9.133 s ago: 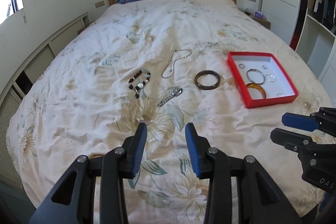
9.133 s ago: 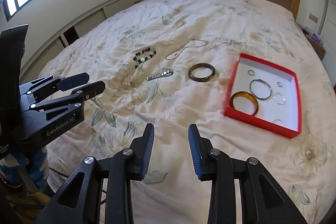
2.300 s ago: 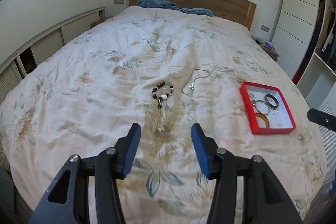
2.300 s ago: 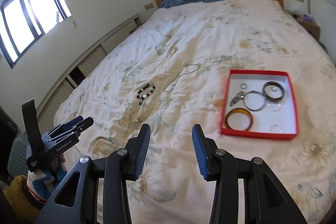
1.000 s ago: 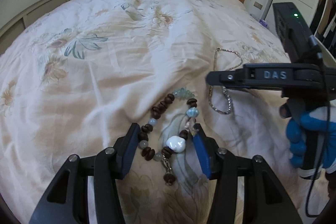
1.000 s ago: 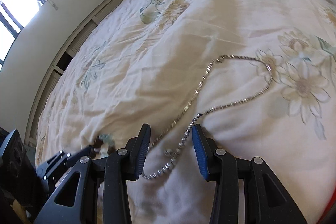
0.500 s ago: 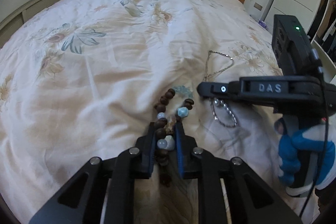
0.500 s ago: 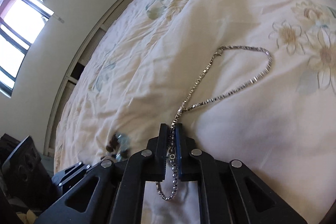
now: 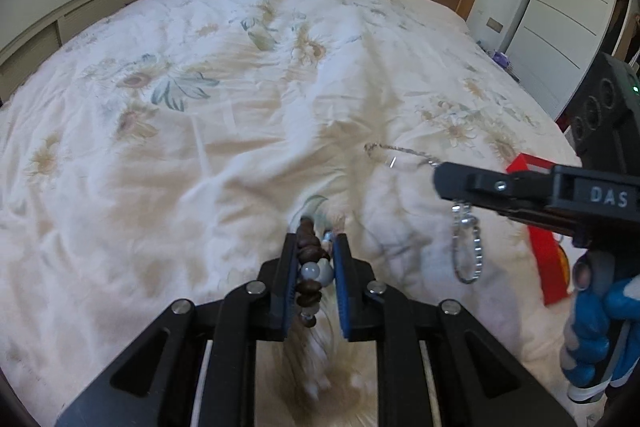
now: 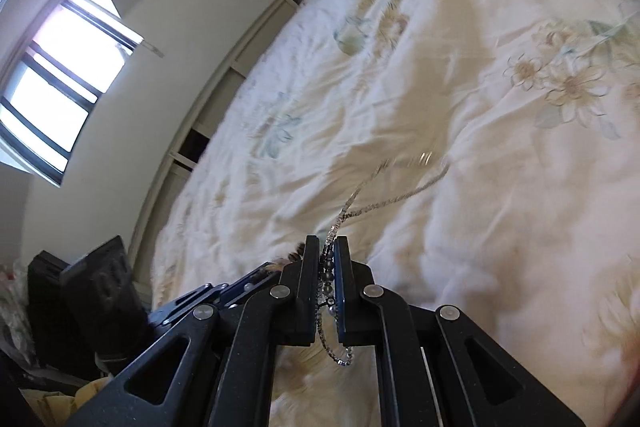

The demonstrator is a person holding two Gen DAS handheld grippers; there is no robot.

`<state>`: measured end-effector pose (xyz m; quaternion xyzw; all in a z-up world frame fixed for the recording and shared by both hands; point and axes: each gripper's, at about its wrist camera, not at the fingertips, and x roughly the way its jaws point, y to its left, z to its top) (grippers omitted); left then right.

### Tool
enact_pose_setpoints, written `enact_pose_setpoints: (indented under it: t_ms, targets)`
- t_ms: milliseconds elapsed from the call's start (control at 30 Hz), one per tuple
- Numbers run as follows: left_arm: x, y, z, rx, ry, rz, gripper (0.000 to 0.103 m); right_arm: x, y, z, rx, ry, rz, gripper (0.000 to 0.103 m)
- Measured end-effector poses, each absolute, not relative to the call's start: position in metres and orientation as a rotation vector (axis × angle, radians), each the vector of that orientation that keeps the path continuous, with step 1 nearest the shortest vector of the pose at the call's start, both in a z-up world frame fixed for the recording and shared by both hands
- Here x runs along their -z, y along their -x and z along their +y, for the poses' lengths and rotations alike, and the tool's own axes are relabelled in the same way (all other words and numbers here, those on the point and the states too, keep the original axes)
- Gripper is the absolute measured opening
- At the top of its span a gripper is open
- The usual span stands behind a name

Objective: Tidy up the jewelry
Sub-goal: 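Carry beaded bracelet and chain necklace over the red box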

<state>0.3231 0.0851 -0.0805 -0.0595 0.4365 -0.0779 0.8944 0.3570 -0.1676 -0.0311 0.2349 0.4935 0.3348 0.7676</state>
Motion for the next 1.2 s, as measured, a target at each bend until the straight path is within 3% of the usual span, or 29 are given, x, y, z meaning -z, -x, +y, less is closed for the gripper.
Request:
enact_pose_setpoints:
  t_ms: [633,1200]
  targets:
    - [-0.023,-0.231,0.054,0.177,0.077,0.766,0.016,-0.098,-0.237,-0.275,-0.642,-0.507,0.847,0.007]
    - [-0.080,-0.228,-0.036,0.273,0.025,0.690,0.016,-0.130,-0.190,-0.413,-0.466,-0.461,0.763,0.007]
